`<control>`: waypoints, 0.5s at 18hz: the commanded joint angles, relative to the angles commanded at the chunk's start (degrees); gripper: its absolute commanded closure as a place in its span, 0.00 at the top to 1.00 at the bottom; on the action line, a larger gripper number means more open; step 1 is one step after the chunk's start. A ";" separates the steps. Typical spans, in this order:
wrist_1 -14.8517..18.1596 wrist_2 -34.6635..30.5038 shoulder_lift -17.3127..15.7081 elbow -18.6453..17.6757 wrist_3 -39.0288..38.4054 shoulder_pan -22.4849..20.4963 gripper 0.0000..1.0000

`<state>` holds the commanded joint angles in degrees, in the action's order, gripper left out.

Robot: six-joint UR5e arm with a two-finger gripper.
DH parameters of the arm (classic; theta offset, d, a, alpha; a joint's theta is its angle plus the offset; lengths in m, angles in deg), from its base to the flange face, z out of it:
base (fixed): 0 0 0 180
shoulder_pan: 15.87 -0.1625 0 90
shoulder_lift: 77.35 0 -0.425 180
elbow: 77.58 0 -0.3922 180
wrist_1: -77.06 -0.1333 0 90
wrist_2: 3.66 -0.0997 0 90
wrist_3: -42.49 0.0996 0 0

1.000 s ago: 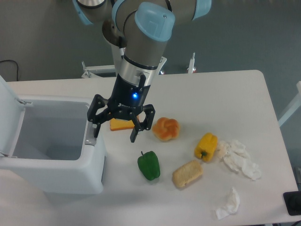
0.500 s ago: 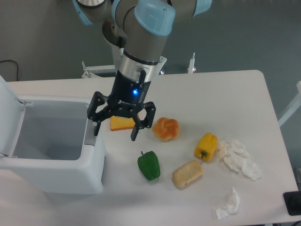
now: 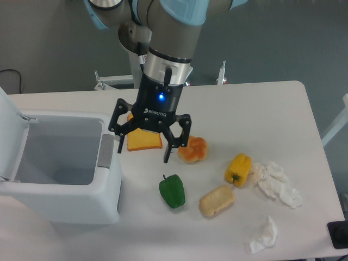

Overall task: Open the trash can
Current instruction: 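Lift the gripper up and away from the opened trash can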

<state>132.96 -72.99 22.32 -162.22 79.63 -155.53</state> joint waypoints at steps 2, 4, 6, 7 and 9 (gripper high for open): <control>0.09 -4.92 0.09 0.09 6.43 0.00 1.00; 0.09 -10.19 0.17 0.00 9.52 0.09 1.00; 0.09 -13.98 0.35 0.00 10.58 0.09 1.00; 0.09 -15.13 0.44 -0.08 11.02 0.09 1.00; 0.09 -16.80 0.53 -0.17 11.46 0.09 1.00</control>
